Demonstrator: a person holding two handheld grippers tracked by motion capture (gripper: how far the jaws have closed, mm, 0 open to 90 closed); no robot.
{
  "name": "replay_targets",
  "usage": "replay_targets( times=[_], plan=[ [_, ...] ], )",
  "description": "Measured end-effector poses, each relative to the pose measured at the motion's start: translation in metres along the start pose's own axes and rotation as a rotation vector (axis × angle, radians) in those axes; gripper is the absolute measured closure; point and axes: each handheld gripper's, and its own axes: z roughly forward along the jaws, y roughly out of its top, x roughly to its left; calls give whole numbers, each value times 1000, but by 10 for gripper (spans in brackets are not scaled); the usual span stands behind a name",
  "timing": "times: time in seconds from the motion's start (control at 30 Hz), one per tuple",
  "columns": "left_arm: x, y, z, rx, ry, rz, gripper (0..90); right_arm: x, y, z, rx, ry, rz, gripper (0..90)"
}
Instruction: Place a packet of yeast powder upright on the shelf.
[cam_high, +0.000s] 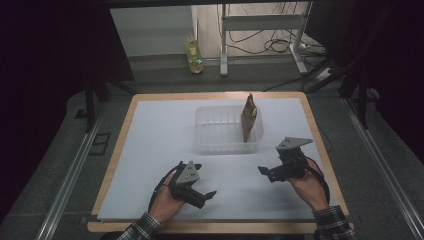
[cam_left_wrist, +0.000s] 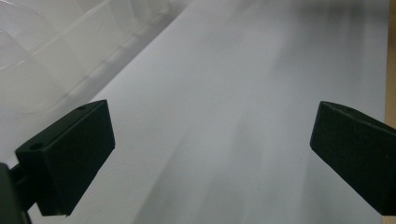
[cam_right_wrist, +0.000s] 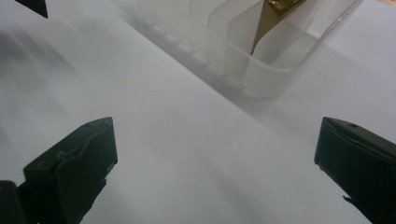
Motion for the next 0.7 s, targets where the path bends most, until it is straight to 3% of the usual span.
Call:
replay_targets(
  times=[0.33,0.7],
  plan=[
    [1,0,-1,18,1,-5,1,1,-17,-8,-11,-14,7,0],
    [2,0,-2,14,10,-7,4,-3,-43,-14,28,-43,15,0]
  ],
)
